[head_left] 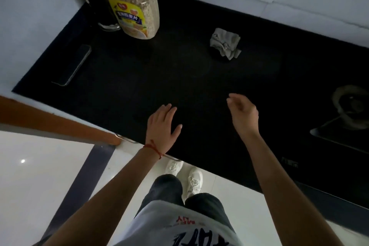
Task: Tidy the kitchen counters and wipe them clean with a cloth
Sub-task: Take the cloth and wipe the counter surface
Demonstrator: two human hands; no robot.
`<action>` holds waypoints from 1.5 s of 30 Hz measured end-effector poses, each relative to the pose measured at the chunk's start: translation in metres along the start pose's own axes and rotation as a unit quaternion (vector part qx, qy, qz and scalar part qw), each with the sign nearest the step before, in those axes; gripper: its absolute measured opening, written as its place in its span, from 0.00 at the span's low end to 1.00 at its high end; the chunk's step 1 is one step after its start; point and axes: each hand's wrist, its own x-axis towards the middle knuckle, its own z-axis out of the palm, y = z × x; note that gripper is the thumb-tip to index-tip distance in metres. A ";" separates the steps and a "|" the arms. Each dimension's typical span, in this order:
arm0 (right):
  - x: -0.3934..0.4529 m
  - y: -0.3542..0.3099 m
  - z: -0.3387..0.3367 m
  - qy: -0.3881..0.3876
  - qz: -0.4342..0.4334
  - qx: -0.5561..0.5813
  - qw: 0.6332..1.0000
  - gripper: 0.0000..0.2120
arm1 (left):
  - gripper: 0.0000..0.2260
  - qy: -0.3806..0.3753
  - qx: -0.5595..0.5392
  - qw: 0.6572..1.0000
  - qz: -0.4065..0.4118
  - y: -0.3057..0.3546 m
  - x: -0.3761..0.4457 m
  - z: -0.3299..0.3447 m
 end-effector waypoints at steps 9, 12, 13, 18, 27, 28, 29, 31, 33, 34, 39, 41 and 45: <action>0.151 -0.061 0.051 0.048 -0.105 -0.165 0.980 0.20 | 0.24 -0.036 0.091 0.995 0.033 -0.020 0.017 0.012; 0.187 -0.069 0.064 0.030 -0.108 -0.260 0.959 0.26 | 0.24 -0.032 0.083 0.995 0.035 -0.022 0.018 0.014; 0.195 -0.069 0.067 0.017 -0.104 -0.283 0.953 0.28 | 0.24 -0.032 0.082 0.996 0.035 -0.022 0.019 0.014; 0.208 -0.066 0.076 0.038 -0.134 -0.363 0.921 0.26 | 0.24 -0.023 0.084 0.995 0.043 -0.022 0.018 0.016; 0.196 -0.071 0.060 0.074 -0.118 -0.327 0.935 0.21 | 0.24 -0.032 0.084 0.995 0.051 -0.022 0.017 0.014; 0.188 -0.071 0.057 0.083 -0.103 -0.303 0.944 0.21 | 0.25 -0.034 0.083 0.995 0.053 -0.022 0.018 0.014; 0.178 -0.070 0.054 0.095 -0.088 -0.272 0.954 0.21 | 0.25 -0.035 0.082 0.994 0.058 -0.023 0.018 0.014; 0.154 -0.066 0.047 0.127 -0.060 -0.193 0.971 0.20 | 0.25 -0.041 0.078 0.994 0.071 -0.024 0.019 0.014; 0.125 -0.059 0.039 0.149 -0.033 -0.108 0.982 0.16 | 0.26 -0.048 0.079 0.992 0.085 -0.025 0.021 0.012; 0.110 -0.055 0.033 0.152 -0.016 -0.067 0.986 0.14 | 0.26 -0.049 0.077 0.991 0.094 -0.026 0.021 0.010; 0.021 -0.018 -0.006 0.150 0.056 0.148 0.976 0.10 | 0.21 -0.035 0.030 0.986 0.163 -0.015 0.024 0.003; -0.017 0.003 -0.023 0.173 0.077 0.212 0.959 0.15 | 0.19 -0.038 0.008 0.977 0.208 -0.003 0.026 0.002; -0.099 0.052 -0.057 0.247 0.124 0.276 0.920 0.15 | 0.17 -0.087 -0.043 0.948 0.305 0.037 0.019 0.010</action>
